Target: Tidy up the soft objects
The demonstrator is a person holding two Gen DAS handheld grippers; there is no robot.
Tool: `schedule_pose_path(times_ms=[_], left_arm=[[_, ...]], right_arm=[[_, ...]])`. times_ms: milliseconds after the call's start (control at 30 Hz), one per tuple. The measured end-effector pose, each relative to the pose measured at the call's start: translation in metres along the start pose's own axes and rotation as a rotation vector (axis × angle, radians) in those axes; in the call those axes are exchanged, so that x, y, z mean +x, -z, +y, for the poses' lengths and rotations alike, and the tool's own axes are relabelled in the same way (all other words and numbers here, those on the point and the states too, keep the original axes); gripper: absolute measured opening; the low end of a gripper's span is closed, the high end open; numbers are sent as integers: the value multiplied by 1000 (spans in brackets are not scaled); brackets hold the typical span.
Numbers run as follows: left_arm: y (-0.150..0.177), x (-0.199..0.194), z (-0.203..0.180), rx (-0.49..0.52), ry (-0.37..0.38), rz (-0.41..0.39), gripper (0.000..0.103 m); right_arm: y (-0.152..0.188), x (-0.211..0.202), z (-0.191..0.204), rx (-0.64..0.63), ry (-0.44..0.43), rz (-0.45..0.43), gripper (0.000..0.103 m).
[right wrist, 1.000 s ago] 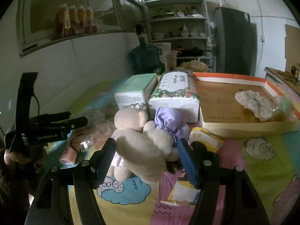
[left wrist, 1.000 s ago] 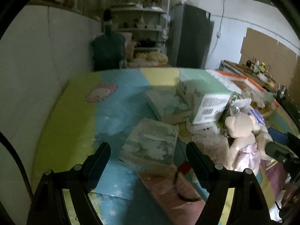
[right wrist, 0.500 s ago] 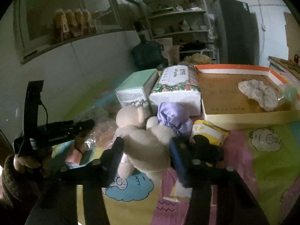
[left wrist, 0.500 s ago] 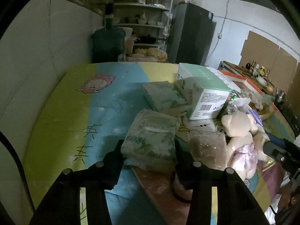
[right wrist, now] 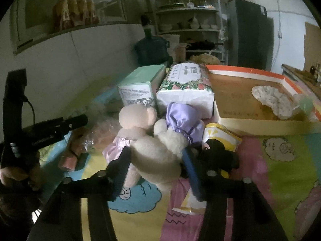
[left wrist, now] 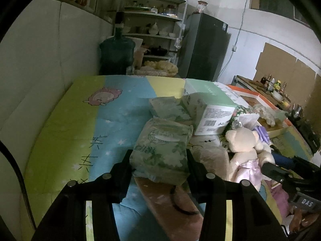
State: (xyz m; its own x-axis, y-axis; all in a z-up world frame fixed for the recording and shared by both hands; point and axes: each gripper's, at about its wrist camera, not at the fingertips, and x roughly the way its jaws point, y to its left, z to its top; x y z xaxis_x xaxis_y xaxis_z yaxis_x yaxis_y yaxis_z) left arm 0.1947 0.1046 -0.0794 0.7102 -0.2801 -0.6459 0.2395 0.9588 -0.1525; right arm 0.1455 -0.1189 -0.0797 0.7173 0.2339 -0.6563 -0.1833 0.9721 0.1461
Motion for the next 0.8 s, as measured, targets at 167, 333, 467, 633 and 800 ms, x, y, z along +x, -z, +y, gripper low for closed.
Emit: schedule_pose_path(times_ms=[167,333,467,633,800], left_arm=[[-1,-7,-1,-13,0,-23,48],[-2,-17,-5,-23,-5,-47,48],[-4,-25,-9,-24,-7,-64,48],[-6,-37,-16,-13,-12,-90,48],[-9,-54,-30,-6,-20,-129,48]], right_arm=[[-1,-3,6,-34,17,-11,40],[-2,-8,4,-33,6,-27,37],[-3,-14,5,-34,-6,-47,36],[-5,-24,6,-35,-18,-74,35],[-9,-40,3,-21,-47,-127,35]])
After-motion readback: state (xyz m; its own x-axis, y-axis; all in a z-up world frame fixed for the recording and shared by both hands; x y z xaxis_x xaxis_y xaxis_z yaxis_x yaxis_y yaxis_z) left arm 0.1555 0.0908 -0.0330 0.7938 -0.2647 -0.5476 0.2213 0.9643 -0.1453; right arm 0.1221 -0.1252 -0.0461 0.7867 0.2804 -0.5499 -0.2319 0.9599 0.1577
